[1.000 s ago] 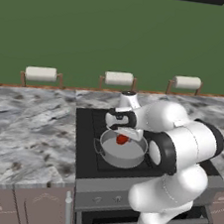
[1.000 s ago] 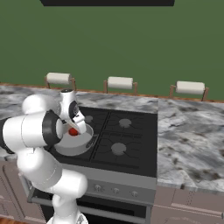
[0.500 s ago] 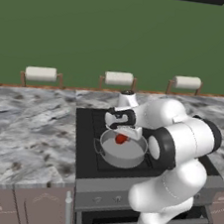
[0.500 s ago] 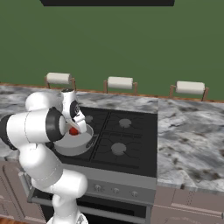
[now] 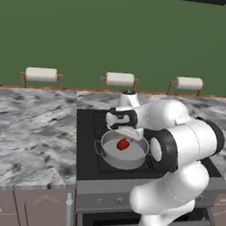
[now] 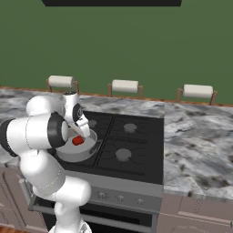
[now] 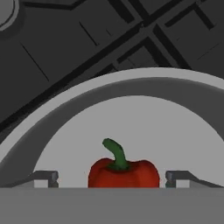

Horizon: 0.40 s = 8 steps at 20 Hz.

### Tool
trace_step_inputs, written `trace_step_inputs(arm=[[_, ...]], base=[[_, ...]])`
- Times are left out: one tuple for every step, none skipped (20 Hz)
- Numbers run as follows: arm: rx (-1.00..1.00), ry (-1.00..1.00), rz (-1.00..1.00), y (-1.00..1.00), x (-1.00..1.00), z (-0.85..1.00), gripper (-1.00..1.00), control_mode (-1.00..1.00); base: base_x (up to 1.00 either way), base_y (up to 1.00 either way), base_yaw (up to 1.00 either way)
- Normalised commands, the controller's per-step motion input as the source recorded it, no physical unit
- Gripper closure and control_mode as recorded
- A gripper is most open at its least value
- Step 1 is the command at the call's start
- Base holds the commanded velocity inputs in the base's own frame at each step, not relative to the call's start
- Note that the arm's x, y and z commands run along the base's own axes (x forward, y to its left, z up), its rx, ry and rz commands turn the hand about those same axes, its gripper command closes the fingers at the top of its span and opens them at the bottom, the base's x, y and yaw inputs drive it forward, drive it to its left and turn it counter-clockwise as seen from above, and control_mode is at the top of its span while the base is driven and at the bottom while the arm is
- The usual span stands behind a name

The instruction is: Turn on the burner for the pot on the stove. Wait thirty seconds for the pot to heat up. Then add the bell pepper to the pot.

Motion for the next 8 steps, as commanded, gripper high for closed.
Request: trace_step_inputs(arm=[[0.0, -0.12, -0.06, 0.0, -0.16, 0.64, -1.0, -1.0], [0.0, -0.19, -0.09, 0.0, -0.28, 0.95, -1.0, -1.0], [0.0, -0.24, -0.08, 0.0, -0.36, 1.0, -1.0, -1.0], [0.0, -0.27, -0.06, 0.0, -0.43, 1.0, -1.0, -1.0], [0.0, -0.29, -0.04, 0.0, -0.47, 1.0, -1.0, -1.0], [0.0, -0.35, -0.03, 0.0, -0.46, 1.0, -1.0, -1.0], [0.0, -0.42, 0.0, 0.0, -0.58, 1.0, -1.0, -1.0], [0.0, -0.45, 0.0, 0.0, -0.64, 1.0, -1.0, -1.0]], base=[[0.0, 0.0, 0.0], [0.0, 0.0, 0.0], [0.0, 0.0, 0.0], [0.0, 0.0, 0.0], [0.0, 0.0, 0.0], [0.0, 0.0, 0.0], [0.0, 0.0, 0.0], [0.0, 0.0, 0.0]])
